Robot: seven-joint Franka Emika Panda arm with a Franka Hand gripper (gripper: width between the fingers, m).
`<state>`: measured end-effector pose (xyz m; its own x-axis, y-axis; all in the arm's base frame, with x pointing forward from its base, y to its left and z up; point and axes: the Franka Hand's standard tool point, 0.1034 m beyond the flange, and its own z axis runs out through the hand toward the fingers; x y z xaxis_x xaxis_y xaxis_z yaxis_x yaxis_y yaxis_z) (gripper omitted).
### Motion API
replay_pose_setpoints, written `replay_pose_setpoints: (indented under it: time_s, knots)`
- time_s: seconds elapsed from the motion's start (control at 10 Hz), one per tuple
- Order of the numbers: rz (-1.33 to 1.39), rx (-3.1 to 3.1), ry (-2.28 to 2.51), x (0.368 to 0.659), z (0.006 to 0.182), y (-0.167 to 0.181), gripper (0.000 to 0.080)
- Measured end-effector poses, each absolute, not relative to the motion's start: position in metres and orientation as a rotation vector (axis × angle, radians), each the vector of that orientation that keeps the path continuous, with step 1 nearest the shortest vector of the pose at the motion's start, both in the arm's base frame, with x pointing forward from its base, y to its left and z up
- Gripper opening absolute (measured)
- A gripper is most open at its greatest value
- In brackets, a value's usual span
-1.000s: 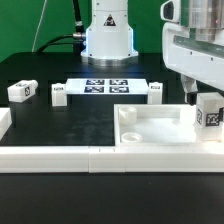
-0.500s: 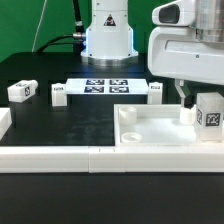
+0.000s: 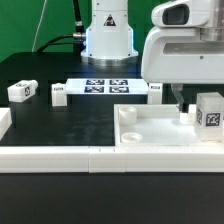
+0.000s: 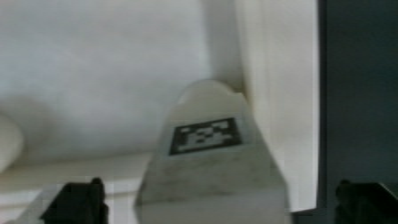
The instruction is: Assemble one leg
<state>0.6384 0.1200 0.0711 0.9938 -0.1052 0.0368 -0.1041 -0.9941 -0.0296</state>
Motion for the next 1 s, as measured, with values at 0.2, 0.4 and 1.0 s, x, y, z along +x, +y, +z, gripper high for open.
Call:
replay_pose_setpoints:
  time_s: [0.2, 0.4, 1.0]
  knots:
    - [-0.059, -3.108, 0.183, 0.6384, 0.0711, 0.1200, 0.0451]
    - [-0.059, -3.108, 0.183, 0.6384, 0.0711, 0.1199, 0.0286]
    - [-0.037, -2.931, 0.997, 0.6374, 0.0702, 0.1183, 0.0290]
